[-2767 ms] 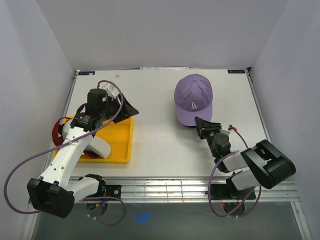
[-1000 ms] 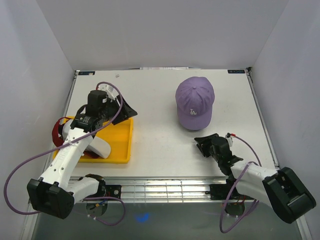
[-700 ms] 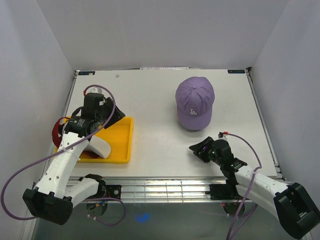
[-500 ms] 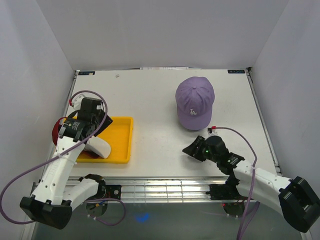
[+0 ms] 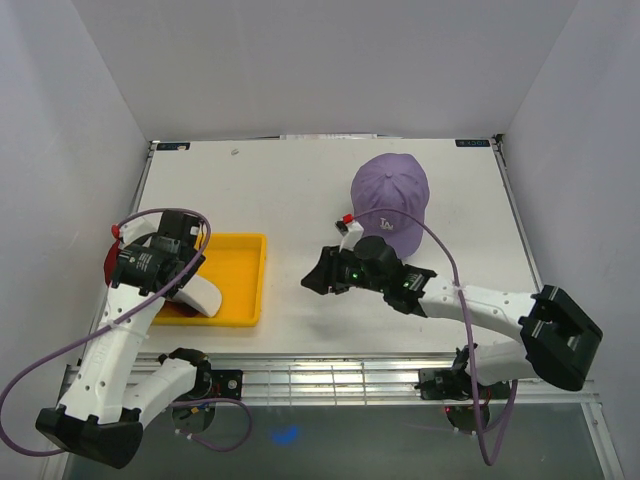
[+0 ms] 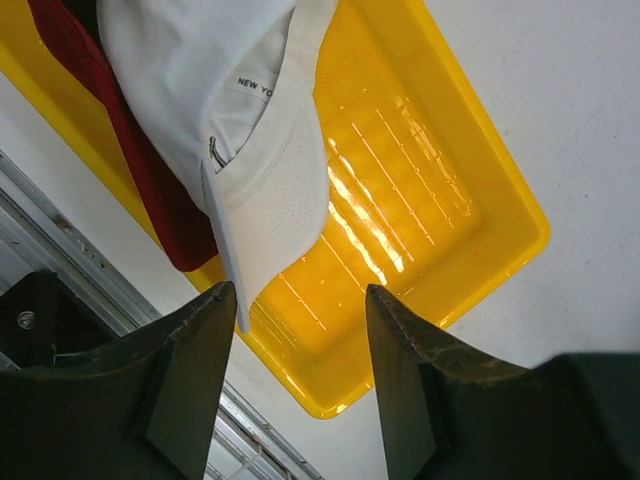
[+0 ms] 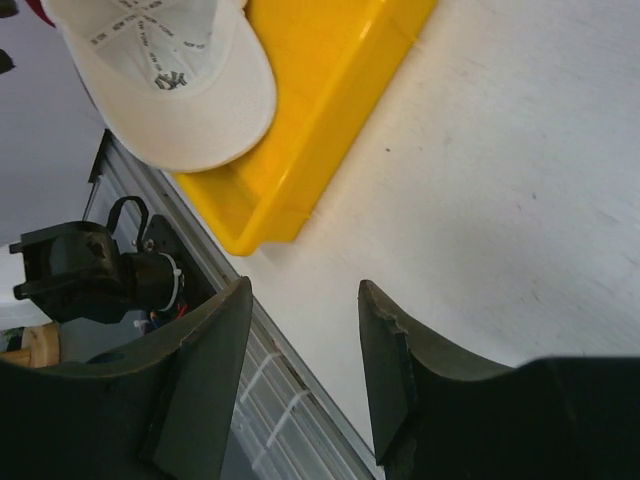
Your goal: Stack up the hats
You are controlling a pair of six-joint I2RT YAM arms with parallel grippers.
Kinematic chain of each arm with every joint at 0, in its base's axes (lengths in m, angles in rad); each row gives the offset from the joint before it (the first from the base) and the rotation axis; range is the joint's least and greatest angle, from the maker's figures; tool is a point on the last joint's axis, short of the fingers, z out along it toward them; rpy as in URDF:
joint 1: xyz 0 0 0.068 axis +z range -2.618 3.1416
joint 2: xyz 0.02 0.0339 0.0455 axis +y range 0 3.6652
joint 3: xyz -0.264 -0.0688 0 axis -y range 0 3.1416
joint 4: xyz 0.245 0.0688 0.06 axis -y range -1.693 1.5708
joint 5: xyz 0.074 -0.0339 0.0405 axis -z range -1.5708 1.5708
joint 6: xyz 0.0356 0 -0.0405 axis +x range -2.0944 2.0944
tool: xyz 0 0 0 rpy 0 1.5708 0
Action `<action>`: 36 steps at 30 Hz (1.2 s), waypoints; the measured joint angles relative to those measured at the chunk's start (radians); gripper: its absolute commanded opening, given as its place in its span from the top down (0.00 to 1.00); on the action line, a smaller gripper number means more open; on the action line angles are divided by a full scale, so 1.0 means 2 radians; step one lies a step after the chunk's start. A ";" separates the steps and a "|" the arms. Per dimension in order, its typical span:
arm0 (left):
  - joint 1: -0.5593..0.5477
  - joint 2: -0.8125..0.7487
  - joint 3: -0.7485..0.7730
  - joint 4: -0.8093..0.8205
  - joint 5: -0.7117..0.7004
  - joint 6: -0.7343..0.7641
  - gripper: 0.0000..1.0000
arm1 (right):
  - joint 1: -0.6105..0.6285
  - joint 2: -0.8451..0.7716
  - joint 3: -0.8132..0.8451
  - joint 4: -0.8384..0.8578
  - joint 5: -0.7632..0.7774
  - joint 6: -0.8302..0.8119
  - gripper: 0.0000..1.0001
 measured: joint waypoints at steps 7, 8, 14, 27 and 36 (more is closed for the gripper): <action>0.003 -0.007 -0.023 -0.004 -0.027 -0.001 0.32 | 0.024 0.071 0.086 0.018 -0.016 -0.037 0.46; 0.004 -0.005 -0.026 -0.004 -0.031 -0.002 0.31 | 0.026 0.083 0.100 0.019 -0.020 -0.041 0.46; 0.007 0.023 -0.048 -0.004 -0.046 -0.009 0.30 | 0.030 0.116 0.134 0.022 -0.032 -0.054 0.46; 0.011 0.059 -0.086 0.000 -0.046 -0.014 0.34 | 0.031 0.129 0.138 0.022 -0.039 -0.055 0.46; 0.018 0.067 -0.106 0.028 -0.040 -0.010 0.72 | 0.031 0.134 0.142 0.021 -0.043 -0.057 0.46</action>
